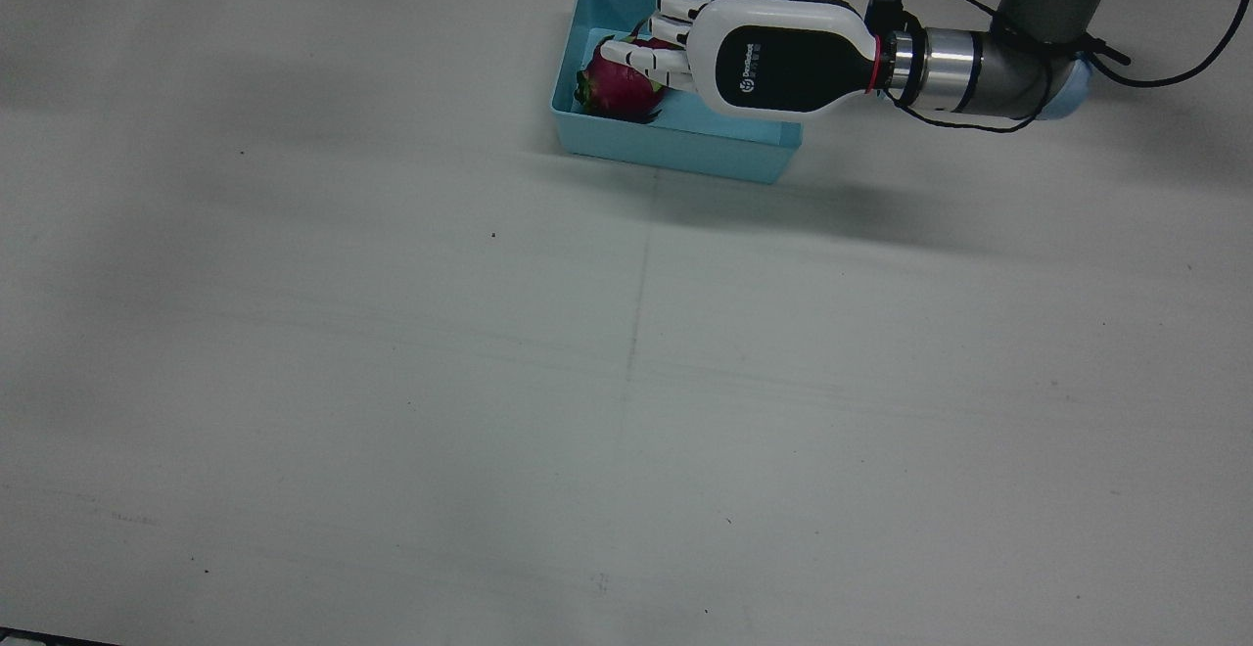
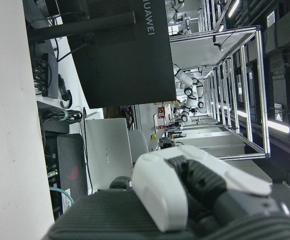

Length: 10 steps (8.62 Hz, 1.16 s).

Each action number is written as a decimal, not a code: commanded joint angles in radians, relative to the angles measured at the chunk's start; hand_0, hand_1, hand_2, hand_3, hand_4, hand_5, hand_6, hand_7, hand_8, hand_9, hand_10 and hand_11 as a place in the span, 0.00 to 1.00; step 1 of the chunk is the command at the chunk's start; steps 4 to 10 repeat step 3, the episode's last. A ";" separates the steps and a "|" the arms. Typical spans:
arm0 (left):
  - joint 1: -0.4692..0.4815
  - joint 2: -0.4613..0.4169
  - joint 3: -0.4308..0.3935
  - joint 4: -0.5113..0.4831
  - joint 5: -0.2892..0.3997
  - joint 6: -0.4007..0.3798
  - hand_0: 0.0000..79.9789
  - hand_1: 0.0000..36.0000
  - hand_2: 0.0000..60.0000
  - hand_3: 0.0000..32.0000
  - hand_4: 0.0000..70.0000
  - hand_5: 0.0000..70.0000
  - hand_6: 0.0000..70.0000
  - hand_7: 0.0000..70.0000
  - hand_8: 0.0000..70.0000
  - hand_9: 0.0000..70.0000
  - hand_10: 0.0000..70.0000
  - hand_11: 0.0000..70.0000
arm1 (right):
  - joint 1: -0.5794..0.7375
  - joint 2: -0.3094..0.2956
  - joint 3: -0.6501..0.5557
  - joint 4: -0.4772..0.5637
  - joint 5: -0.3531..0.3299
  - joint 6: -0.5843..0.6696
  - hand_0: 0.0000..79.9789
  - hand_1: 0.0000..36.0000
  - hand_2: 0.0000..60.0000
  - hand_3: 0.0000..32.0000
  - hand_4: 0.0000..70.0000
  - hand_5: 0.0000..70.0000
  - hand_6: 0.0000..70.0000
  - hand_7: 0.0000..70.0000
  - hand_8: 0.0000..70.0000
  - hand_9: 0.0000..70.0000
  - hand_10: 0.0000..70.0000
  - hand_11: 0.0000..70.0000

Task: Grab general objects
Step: 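Open the left hand fingers and withdraw it from the tray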

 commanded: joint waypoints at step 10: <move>-0.376 0.013 0.362 -0.140 -0.134 -0.124 1.00 1.00 1.00 0.00 0.20 1.00 0.45 1.00 0.08 0.23 0.07 0.18 | 0.000 0.000 -0.001 0.000 0.000 0.000 0.00 0.00 0.00 0.00 0.00 0.00 0.00 0.00 0.00 0.00 0.00 0.00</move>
